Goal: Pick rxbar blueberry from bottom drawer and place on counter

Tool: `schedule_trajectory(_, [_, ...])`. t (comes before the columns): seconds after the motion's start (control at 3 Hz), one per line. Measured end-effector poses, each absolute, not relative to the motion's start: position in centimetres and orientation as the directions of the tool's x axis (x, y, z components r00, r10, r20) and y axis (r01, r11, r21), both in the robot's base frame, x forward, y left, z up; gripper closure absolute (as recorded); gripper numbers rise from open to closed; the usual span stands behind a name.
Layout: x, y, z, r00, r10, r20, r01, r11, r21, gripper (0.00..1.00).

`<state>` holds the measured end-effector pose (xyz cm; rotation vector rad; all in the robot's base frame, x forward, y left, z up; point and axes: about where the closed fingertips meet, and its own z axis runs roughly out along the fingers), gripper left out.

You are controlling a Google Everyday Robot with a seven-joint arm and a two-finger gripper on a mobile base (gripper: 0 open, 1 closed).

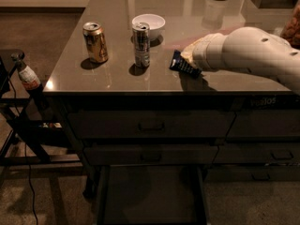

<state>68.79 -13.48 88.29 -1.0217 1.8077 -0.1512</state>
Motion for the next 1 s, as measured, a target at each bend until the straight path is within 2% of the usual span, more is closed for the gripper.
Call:
schedule_trajectory(0.33, [68.79, -13.48, 88.29, -0.131, -0.698, -0.704, -0.571, 0.634, -0.522, 0.11])
schedule_trajectory(0.67, [68.79, -13.48, 88.30, -0.130, -0.698, -0.704, -0.571, 0.634, -0.522, 0.00])
schedule_trajectory(1.0, [68.79, -13.48, 88.30, -0.130, -0.698, -0.704, -0.571, 0.634, -0.522, 0.00])
